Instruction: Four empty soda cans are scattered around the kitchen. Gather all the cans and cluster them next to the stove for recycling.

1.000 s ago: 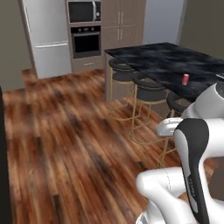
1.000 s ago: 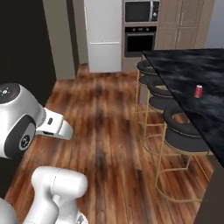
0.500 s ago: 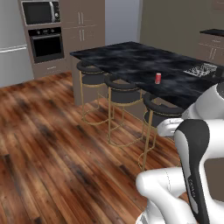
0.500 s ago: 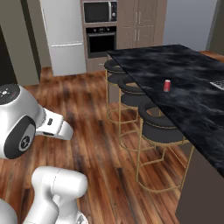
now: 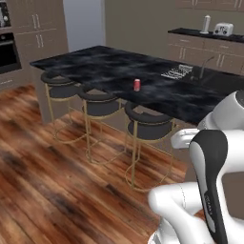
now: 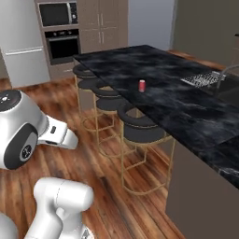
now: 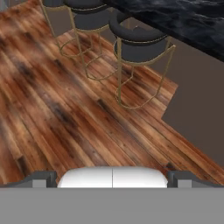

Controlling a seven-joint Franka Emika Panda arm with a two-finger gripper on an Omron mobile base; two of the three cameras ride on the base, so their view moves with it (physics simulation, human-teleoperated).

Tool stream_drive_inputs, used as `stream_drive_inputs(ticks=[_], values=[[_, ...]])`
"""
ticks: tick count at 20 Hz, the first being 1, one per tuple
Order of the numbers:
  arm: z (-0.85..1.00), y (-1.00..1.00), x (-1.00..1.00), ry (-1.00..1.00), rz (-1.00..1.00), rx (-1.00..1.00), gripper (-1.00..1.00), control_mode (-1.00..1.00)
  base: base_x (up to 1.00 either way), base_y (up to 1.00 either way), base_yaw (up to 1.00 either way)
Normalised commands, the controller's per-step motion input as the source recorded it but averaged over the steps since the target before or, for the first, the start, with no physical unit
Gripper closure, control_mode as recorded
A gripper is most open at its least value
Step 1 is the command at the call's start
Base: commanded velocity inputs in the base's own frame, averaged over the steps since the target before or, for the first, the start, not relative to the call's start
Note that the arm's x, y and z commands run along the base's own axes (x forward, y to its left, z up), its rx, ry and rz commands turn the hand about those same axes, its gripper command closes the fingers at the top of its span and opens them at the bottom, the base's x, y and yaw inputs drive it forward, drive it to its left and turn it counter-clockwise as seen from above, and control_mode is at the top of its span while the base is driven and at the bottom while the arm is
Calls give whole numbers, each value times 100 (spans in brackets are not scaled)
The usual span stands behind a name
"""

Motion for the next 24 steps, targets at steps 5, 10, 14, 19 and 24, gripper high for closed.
stream_drive_inputs(ticks=[5,10,14,19,24], values=[[0,0,0,0,0,0,-100,100,38,-14,-31],[0,0,0,0,0,0,-100,100,48,-17,-27],[0,0,0,0,0,0,-100,100,51,-17,-25],[0,0,0,0,0,0,-100,100,51,-17,-25],[0,0,0,0,0,0,-100,100,42,-7,-19]])
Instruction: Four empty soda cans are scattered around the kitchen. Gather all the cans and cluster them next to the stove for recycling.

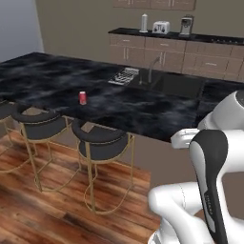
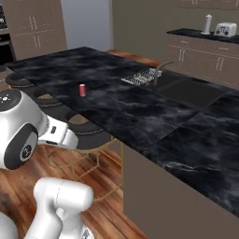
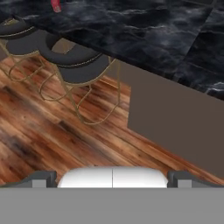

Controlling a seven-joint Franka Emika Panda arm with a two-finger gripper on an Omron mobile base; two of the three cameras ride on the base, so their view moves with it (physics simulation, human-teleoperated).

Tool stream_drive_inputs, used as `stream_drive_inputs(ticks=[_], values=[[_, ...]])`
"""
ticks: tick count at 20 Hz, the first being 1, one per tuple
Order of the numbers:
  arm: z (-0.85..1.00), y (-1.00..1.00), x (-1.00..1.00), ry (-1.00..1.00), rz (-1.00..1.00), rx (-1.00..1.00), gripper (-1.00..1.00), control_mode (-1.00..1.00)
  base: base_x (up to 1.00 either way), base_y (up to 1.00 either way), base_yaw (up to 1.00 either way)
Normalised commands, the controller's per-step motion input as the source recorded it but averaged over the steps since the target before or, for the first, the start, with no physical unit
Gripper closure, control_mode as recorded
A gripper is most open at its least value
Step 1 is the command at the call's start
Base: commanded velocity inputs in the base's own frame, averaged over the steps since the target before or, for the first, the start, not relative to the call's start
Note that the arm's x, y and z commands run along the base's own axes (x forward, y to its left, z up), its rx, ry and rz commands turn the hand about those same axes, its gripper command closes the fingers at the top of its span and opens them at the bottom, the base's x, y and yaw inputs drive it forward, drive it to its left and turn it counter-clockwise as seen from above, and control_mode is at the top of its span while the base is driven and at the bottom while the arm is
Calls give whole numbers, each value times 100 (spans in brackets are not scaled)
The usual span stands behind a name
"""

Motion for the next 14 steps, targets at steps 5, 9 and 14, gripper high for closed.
stream_drive_inputs(ticks=[5,9,14], values=[[0,0,0,0,0,0,-100,100,31,-12,-30],[0,0,0,0,0,0,-100,100,35,23,-33],[0,0,0,0,0,0,-100,100,48,52,-27]])
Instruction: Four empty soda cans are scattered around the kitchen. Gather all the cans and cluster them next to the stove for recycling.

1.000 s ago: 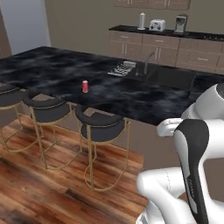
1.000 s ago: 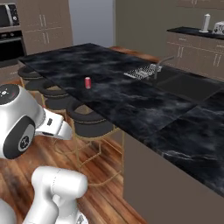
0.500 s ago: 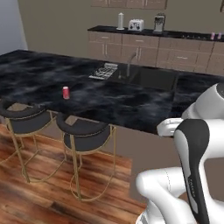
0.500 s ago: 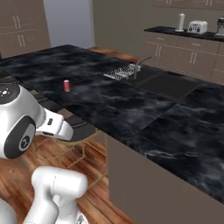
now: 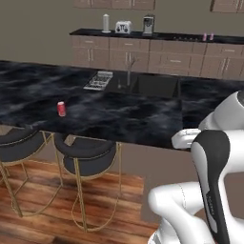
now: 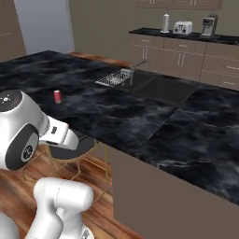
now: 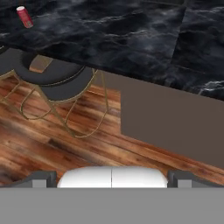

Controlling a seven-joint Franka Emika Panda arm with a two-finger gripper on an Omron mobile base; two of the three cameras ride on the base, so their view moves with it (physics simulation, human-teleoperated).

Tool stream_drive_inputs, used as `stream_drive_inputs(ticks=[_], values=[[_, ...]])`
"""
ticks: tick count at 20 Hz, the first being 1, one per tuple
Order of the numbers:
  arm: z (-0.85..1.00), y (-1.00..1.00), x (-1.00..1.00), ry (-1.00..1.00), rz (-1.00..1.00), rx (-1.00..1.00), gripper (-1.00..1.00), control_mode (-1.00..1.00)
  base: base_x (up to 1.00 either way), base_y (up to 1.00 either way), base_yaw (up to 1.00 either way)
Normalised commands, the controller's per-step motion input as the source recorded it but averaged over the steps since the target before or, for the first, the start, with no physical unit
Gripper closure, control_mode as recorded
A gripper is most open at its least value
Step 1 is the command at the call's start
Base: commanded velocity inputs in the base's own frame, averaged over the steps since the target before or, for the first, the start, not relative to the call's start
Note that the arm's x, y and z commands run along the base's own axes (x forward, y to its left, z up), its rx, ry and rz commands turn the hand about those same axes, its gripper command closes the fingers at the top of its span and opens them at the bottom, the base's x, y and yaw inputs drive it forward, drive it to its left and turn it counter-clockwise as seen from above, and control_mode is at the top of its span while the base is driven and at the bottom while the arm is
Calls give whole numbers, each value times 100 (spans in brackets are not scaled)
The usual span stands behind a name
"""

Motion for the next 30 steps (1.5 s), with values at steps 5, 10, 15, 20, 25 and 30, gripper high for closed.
stream_drive_inputs(ticks=[5,10,15,20,25,30], values=[[0,0,0,0,0,0,-100,100,40,47,-26],[0,0,0,0,0,0,-100,100,32,60,-22],[0,0,0,0,0,0,-100,100,18,66,-22],[0,0,0,0,0,0,-100,100,6,69,-20],[0,0,0,0,0,0,-100,100,3,70,-18],[0,0,0,0,0,0,-100,100,0,75,-15]])
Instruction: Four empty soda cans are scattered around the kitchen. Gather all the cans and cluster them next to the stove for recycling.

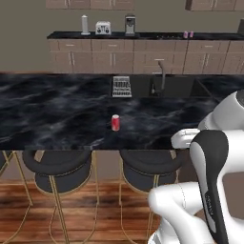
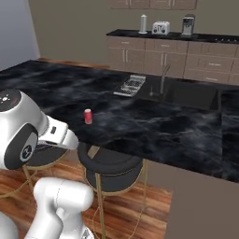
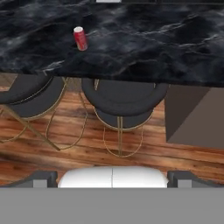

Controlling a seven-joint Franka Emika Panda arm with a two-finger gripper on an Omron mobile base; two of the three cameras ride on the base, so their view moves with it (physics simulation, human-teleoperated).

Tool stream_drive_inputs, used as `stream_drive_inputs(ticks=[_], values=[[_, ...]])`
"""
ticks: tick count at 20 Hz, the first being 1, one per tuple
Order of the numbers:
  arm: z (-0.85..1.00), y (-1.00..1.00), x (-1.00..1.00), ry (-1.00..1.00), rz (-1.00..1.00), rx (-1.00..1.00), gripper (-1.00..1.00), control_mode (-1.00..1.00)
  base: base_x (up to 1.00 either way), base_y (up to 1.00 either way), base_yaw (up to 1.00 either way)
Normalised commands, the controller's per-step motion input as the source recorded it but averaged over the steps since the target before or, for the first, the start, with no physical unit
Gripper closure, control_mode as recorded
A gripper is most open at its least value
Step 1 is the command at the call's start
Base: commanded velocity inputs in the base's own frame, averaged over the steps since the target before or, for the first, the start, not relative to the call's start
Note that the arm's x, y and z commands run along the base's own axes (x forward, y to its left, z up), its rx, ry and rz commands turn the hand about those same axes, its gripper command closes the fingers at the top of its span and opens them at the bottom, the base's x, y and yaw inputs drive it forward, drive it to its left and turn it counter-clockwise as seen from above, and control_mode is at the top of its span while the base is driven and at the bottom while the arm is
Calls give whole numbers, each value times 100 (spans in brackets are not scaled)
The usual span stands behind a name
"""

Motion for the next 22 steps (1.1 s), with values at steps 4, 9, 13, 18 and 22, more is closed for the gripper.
stream_drive_inputs(ticks=[4,9,13,18,22], values=[[0,0,0,0,0,0,-100,100,0,78,-14],[0,0,0,0,0,0,-100,100,7,67,-14],[0,0,0,0,0,0,-100,100,27,45,-15],[0,0,0,0,0,0,-100,100,28,18,-12],[0,0,0,0,0,0,-100,100,31,4,-7]])
